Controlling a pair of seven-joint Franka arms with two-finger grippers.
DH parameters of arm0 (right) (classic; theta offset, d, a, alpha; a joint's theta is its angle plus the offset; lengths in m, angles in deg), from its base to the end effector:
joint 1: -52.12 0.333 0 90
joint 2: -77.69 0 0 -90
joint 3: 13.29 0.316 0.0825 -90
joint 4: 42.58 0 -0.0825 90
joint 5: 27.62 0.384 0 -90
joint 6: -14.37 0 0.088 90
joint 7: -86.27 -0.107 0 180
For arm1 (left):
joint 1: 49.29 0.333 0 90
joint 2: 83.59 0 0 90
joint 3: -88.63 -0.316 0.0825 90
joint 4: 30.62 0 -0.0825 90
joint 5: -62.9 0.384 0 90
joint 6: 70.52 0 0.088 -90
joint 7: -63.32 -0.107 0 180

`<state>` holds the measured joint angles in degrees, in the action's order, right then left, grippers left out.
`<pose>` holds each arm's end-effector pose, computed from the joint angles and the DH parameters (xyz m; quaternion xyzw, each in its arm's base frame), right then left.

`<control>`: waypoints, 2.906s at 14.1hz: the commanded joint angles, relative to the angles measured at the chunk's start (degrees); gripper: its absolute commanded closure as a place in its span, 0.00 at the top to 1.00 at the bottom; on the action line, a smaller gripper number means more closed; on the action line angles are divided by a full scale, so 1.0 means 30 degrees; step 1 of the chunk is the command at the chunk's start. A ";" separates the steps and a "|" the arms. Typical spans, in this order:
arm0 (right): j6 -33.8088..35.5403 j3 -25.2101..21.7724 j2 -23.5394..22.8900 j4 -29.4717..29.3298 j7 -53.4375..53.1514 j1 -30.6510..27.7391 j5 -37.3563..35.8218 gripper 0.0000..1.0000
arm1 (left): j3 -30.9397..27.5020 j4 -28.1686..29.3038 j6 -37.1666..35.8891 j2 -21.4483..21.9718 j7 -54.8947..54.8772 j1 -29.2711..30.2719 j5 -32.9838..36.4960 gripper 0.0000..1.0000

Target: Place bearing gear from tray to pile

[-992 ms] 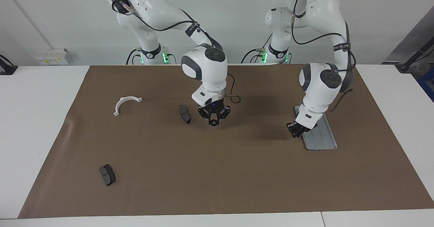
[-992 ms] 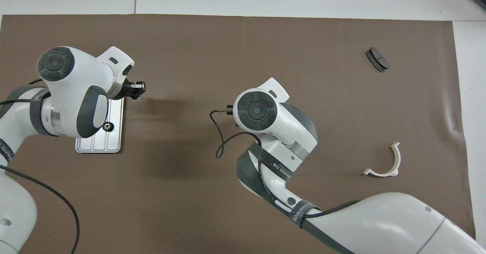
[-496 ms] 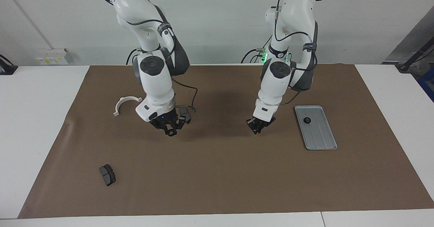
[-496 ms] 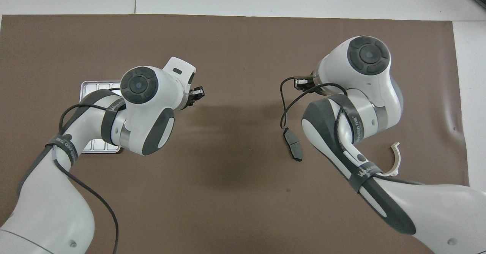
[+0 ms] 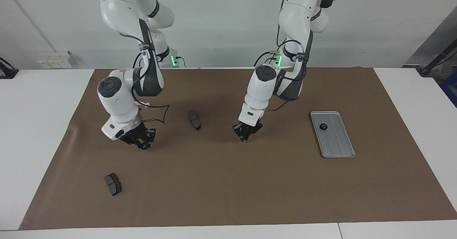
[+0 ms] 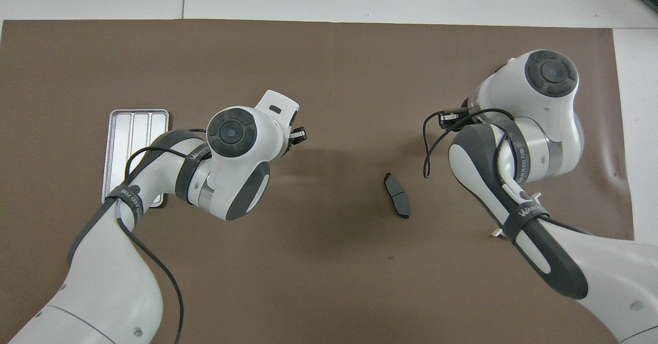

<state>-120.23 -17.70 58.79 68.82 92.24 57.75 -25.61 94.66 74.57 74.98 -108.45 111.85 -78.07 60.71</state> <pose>0.6222 0.0160 0.3203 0.9978 0.0534 0.0381 0.0010 0.5522 -0.3760 0.3228 0.9803 0.1400 0.0784 0.1154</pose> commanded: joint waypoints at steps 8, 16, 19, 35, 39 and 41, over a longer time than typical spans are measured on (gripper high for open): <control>-0.1040 -0.0346 -0.0233 0.0630 0.2114 -0.0529 0.0619 1.00 | -0.0312 0.0034 0.3210 -0.0650 0.2108 -0.1130 -0.1145 0.81; 0.1010 0.2605 0.1026 -0.1622 -0.4170 0.0145 0.0473 1.00 | -0.0400 -0.2831 -0.4158 -0.0359 0.0271 0.1060 0.0876 0.85; 0.0749 0.4483 0.0851 -0.2386 -0.7602 0.0553 0.0063 1.00 | -0.0400 -0.2925 -0.6685 0.0548 -0.3243 0.3403 0.0730 0.79; 0.0777 0.8941 -0.6122 -0.7310 -1.8453 0.2518 -1.0163 0.92 | -0.0488 0.4599 -0.6554 0.4738 -1.5032 1.0441 0.0935 0.78; 0.1070 0.8971 -0.6063 -0.7164 -1.8453 0.2547 -0.9957 0.56 | -0.0517 0.5454 -0.5581 0.4945 -1.5032 1.0764 0.0935 0.76; 0.1099 0.8971 -0.6063 -0.7018 -1.8453 0.2518 -0.9928 0.51 | -0.0517 0.5571 -0.5317 0.4945 -1.5032 1.0939 0.0935 0.74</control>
<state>-117.76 8.28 41.03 47.92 37.14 66.01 -54.79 92.62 88.66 57.12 -95.70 67.09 -46.48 62.27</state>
